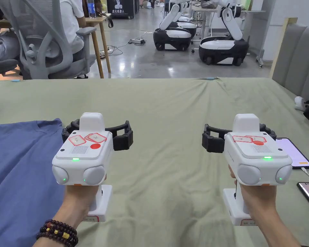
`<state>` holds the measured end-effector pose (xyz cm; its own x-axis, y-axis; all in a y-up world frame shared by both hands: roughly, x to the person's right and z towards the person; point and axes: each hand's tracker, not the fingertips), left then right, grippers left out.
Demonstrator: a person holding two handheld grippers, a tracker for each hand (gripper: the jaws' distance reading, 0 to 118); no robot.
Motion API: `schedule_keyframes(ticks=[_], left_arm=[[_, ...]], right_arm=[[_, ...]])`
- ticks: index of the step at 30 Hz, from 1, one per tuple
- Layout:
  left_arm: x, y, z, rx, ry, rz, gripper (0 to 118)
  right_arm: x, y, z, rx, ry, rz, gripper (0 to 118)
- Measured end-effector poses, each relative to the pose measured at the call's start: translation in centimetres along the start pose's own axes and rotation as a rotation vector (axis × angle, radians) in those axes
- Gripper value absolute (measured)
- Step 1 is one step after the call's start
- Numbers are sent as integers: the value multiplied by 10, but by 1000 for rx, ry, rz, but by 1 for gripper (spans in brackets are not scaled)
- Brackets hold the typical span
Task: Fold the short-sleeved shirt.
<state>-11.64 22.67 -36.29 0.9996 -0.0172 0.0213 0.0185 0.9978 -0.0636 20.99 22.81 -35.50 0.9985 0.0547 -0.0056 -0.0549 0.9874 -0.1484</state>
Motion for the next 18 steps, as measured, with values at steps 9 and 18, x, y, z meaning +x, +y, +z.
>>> schedule_keyframes(ticks=[9, 18], left_arm=[[-4, 0, 0, -4, 2, 33, 118], [-4, 1, 3, 4, -18, 30, 100]], right_arm=[[-2, 2, 1, 6, -1, 10, 118], [-2, 1, 2, -4, 11, 18, 110]])
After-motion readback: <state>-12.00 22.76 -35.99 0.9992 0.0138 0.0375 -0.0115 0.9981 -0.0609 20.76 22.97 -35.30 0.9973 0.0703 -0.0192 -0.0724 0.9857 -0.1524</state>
